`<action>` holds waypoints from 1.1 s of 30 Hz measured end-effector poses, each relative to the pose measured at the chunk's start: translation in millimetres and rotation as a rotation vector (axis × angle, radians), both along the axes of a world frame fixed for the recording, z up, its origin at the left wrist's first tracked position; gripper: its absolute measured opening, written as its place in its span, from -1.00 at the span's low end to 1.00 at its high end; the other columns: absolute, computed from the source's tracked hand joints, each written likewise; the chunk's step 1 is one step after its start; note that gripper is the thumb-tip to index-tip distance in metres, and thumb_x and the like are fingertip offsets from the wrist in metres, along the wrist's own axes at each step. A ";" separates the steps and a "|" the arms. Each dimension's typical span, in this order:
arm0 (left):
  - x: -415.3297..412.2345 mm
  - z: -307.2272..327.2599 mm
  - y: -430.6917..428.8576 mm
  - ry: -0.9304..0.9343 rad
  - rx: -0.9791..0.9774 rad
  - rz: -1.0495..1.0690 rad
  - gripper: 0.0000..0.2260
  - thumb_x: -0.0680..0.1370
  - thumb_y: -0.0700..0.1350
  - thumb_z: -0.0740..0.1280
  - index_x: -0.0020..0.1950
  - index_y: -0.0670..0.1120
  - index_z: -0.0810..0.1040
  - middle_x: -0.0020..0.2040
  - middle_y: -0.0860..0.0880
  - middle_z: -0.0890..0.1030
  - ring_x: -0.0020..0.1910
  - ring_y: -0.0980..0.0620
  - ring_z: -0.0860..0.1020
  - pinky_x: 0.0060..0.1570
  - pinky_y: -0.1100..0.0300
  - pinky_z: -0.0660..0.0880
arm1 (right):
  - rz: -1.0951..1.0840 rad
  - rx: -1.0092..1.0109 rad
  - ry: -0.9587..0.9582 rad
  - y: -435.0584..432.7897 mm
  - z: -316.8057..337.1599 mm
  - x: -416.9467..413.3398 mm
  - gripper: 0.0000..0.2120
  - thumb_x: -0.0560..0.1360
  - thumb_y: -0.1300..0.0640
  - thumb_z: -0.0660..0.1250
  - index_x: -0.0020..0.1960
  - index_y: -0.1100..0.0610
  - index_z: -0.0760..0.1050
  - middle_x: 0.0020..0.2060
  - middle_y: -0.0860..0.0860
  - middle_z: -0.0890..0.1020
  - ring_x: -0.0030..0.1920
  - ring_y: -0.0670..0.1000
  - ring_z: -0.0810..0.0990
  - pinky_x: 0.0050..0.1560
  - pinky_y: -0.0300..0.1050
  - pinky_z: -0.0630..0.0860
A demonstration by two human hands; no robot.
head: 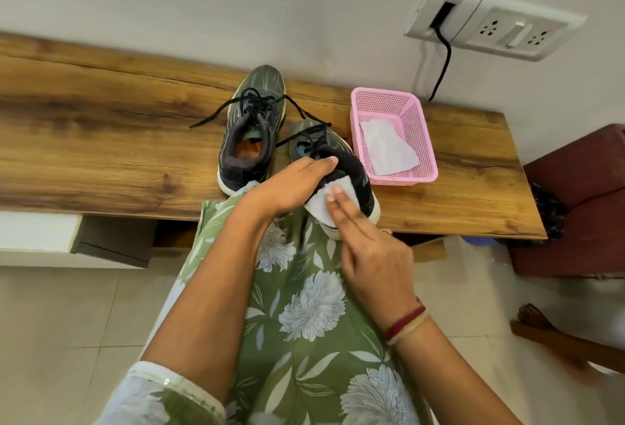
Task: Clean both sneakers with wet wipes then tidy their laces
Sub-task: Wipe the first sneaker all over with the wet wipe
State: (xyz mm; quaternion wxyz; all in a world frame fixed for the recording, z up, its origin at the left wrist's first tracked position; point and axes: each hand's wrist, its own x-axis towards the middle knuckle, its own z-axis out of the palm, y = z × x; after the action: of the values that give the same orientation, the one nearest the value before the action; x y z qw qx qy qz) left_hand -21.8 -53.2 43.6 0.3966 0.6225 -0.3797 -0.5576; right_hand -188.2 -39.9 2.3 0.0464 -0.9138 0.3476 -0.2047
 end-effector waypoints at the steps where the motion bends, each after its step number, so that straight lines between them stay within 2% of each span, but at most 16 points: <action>1: -0.6 1.8 -0.4 -0.002 0.001 0.004 -0.67 0.66 -0.07 0.11 -0.29 -0.07 0.40 -0.50 0.07 0.51 -0.57 0.33 0.42 -0.50 0.49 0.32 | -0.024 -0.007 -0.011 -2.5 0.3 -0.5 -0.52 0.49 0.23 0.17 0.40 0.04 0.38 0.37 -0.10 0.38 -0.53 -0.10 0.39 -0.52 -0.23 0.44; 3: -0.4 5.2 -2.2 -0.004 0.012 -0.005 -0.69 0.66 -0.08 0.10 -0.27 -0.07 0.39 -0.42 0.03 0.49 -0.57 0.36 0.43 -0.54 0.51 0.30 | -0.048 0.013 -0.023 -3.2 -0.3 2.9 -0.50 0.47 0.25 0.20 0.40 0.05 0.37 0.38 -0.09 0.38 -0.54 -0.09 0.39 -0.53 -0.22 0.44; 7: 1.5 11.7 -3.3 0.044 0.074 -0.086 -0.67 0.67 -0.09 0.08 -0.28 -0.09 0.39 -0.59 0.11 0.49 -0.63 0.28 0.42 -0.62 0.45 0.28 | 0.122 -0.083 0.102 -4.4 -1.0 -0.9 -0.54 0.47 0.26 0.19 0.36 0.07 0.44 0.37 -0.05 0.42 -0.54 -0.07 0.38 -0.57 -0.16 0.42; 8: 3.1 11.0 -3.3 0.035 0.085 -0.084 -0.68 0.67 -0.07 0.09 -0.27 -0.08 0.40 -0.53 0.10 0.51 -0.59 0.28 0.44 -0.60 0.44 0.30 | 0.155 -0.113 0.108 -11.0 1.9 -3.4 -0.57 0.49 0.26 0.19 0.34 0.07 0.46 0.35 -0.04 0.44 -0.56 -0.08 0.36 -0.58 -0.17 0.41; 10: 6.0 7.0 -5.1 -0.015 0.099 -0.067 -0.73 0.65 -0.01 0.12 -0.22 -0.03 0.42 -0.32 0.09 0.50 -0.38 0.26 0.47 -0.42 0.40 0.39 | 0.179 -0.147 0.108 -25.0 8.3 -4.9 -0.59 0.49 0.27 0.20 0.32 0.09 0.47 0.32 -0.01 0.46 -0.56 -0.10 0.35 -0.60 -0.18 0.39; 12: 7.1 4.2 -7.1 -0.036 0.112 -0.095 -0.74 0.65 0.03 0.12 -0.18 -0.01 0.44 -0.23 0.07 0.50 -0.26 0.19 0.46 -0.28 0.30 0.37 | 0.183 -0.154 0.133 -30.9 10.4 -3.8 -0.56 0.47 0.30 0.24 0.34 0.10 0.46 0.33 0.00 0.46 -0.55 -0.08 0.38 -0.59 -0.17 0.40; 14: 8.1 2.1 -8.1 -0.023 0.124 -0.111 -0.73 0.65 0.02 0.12 -0.17 -0.01 0.48 -0.22 0.06 0.53 -0.27 0.21 0.48 -0.27 0.33 0.43 | 0.223 -0.167 0.178 -29.0 9.3 -6.4 -0.54 0.46 0.30 0.27 0.35 0.10 0.45 0.34 0.00 0.45 -0.56 -0.08 0.36 -0.60 -0.18 0.39; 17: 9.6 -0.3 -6.7 0.026 0.130 -0.100 -0.71 0.66 -0.01 0.11 -0.12 -0.06 0.56 -0.19 0.05 0.61 -0.24 0.21 0.54 -0.35 0.51 0.44 | 0.311 -0.214 0.235 -25.6 10.5 -19.7 -0.62 0.54 0.24 0.14 0.30 0.09 0.49 0.31 -0.01 0.48 -0.55 -0.08 0.35 -0.59 -0.22 0.35; 19: 8.7 -3.7 -5.7 0.061 0.126 -0.083 -0.71 0.65 -0.02 0.11 -0.10 -0.07 0.56 -0.19 0.05 0.62 -0.26 0.23 0.59 -0.34 0.49 0.45 | 0.302 -0.237 0.218 -24.9 11.5 -21.5 -0.63 0.54 0.23 0.11 0.27 0.09 0.52 0.28 -0.01 0.51 -0.55 -0.08 0.34 -0.58 -0.23 0.32; 21: 7.4 -4.6 -6.5 0.064 0.133 -0.063 -0.74 0.65 -0.01 0.12 -0.12 -0.05 0.52 -0.21 0.07 0.58 -0.38 0.31 0.55 -0.39 0.48 0.43 | 0.238 -0.229 0.179 -23.1 10.8 -12.7 -0.63 0.54 0.25 0.13 0.29 0.10 0.50 0.30 0.00 0.50 -0.56 -0.08 0.34 -0.59 -0.22 0.33; 25: 10.5 -7.7 -5.5 0.001 0.170 -0.119 -0.70 0.64 0.09 0.11 -0.09 -0.09 0.44 -0.31 0.05 0.52 -0.43 0.22 0.48 -0.46 0.34 0.40 | 0.144 -0.188 0.144 -16.8 7.0 5.8 -0.54 0.45 0.27 0.24 0.34 0.10 0.46 0.34 -0.01 0.46 -0.54 -0.05 0.41 -0.57 -0.19 0.38; 26: 13.1 -8.7 -4.9 0.004 0.169 -0.135 -0.67 0.64 0.10 0.10 -0.10 -0.11 0.48 -0.32 0.05 0.56 -0.38 0.22 0.53 -0.40 0.34 0.44 | 0.146 -0.183 0.154 -14.9 6.8 4.5 -0.54 0.45 0.27 0.25 0.34 0.10 0.46 0.35 -0.02 0.45 -0.54 -0.05 0.40 -0.57 -0.19 0.38; 27: 16.3 -12.1 -5.1 0.002 0.165 -0.152 -0.64 0.64 0.12 0.11 -0.06 -0.12 0.53 -0.23 0.04 0.62 -0.24 0.21 0.59 -0.22 0.35 0.50 | 0.155 -0.181 0.163 -13.4 6.4 0.9 -0.55 0.46 0.26 0.24 0.33 0.09 0.47 0.35 -0.03 0.44 -0.55 -0.06 0.39 -0.57 -0.19 0.37; 29: 19.1 -15.9 -5.9 -0.003 0.168 -0.164 -0.60 0.62 0.14 0.11 0.09 -0.12 0.58 0.02 -0.03 0.66 0.07 0.07 0.60 0.17 0.16 0.46 | 0.179 -0.178 0.170 -10.9 6.0 -10.4 -0.60 0.48 0.26 0.20 0.29 0.10 0.51 0.32 -0.03 0.47 -0.54 -0.08 0.39 -0.57 -0.19 0.39; 31: 17.4 -15.4 -7.5 0.022 0.169 -0.161 -0.60 0.64 0.11 0.10 0.11 -0.13 0.59 0.07 -0.07 0.66 0.11 -0.01 0.60 0.23 0.10 0.43 | 0.189 -0.174 0.175 -9.3 6.2 -21.2 -0.63 0.50 0.25 0.16 0.25 0.10 0.55 0.30 -0.02 0.50 -0.54 -0.08 0.38 -0.57 -0.17 0.40; 33: 14.8 -15.2 -10.3 0.059 0.164 -0.161 -0.63 0.65 0.06 0.08 0.06 -0.14 0.60 0.03 -0.09 0.67 0.05 0.01 0.62 0.15 0.16 0.48 | 0.157 -0.184 0.166 -10.5 6.2 -24.8 -0.63 0.49 0.26 0.17 0.25 0.11 0.54 0.30 -0.02 0.49 -0.56 -0.07 0.35 -0.57 -0.18 0.38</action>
State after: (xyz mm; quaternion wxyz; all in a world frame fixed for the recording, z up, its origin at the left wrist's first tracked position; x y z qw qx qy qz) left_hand -7.0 -63.5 28.4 0.3093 0.6038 -0.3697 -0.6349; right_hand -213.0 -50.4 8.5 -0.0503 -0.9524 0.2573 -0.1553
